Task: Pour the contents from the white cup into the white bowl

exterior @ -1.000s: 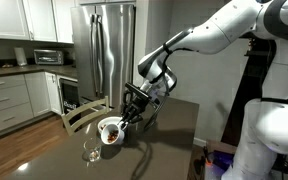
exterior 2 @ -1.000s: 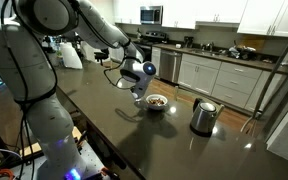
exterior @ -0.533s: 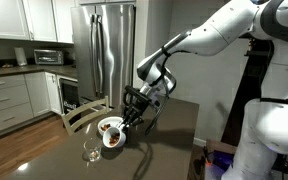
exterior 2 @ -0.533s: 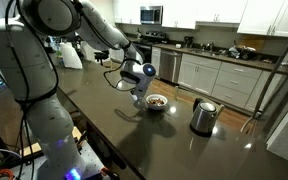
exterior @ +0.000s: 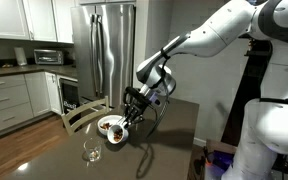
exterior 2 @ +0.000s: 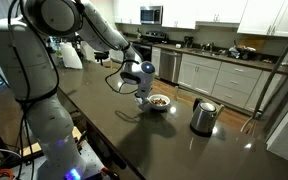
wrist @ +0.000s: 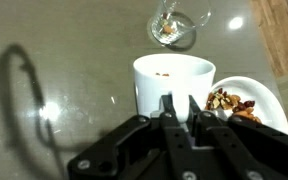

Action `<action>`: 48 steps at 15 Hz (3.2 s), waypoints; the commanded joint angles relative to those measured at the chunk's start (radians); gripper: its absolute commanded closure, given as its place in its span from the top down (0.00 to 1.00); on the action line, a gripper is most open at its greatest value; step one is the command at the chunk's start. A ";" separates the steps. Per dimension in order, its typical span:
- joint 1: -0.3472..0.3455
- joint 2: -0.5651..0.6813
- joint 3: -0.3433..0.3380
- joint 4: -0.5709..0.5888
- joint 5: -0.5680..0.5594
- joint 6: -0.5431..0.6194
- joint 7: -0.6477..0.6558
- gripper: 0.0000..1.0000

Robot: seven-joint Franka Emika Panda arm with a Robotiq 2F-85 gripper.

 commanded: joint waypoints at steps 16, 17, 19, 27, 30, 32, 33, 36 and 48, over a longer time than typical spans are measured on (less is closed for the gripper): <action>-0.034 -0.142 0.005 -0.002 -0.065 -0.061 0.272 0.04; -0.035 -0.148 0.007 0.001 -0.073 -0.056 0.280 0.04; -0.036 -0.143 0.015 0.010 -0.114 -0.020 0.289 0.04; -0.032 -0.076 0.011 0.051 -0.158 0.054 0.222 0.04; -0.034 -0.044 0.005 0.079 -0.155 0.062 0.203 0.04; -0.036 -0.014 -0.001 0.101 -0.155 0.082 0.188 0.04; -0.039 0.004 -0.006 0.112 -0.158 0.100 0.176 0.04; -0.043 0.054 -0.017 0.147 -0.155 0.161 0.137 0.04; -0.021 0.157 -0.025 0.206 -0.211 0.318 0.075 0.04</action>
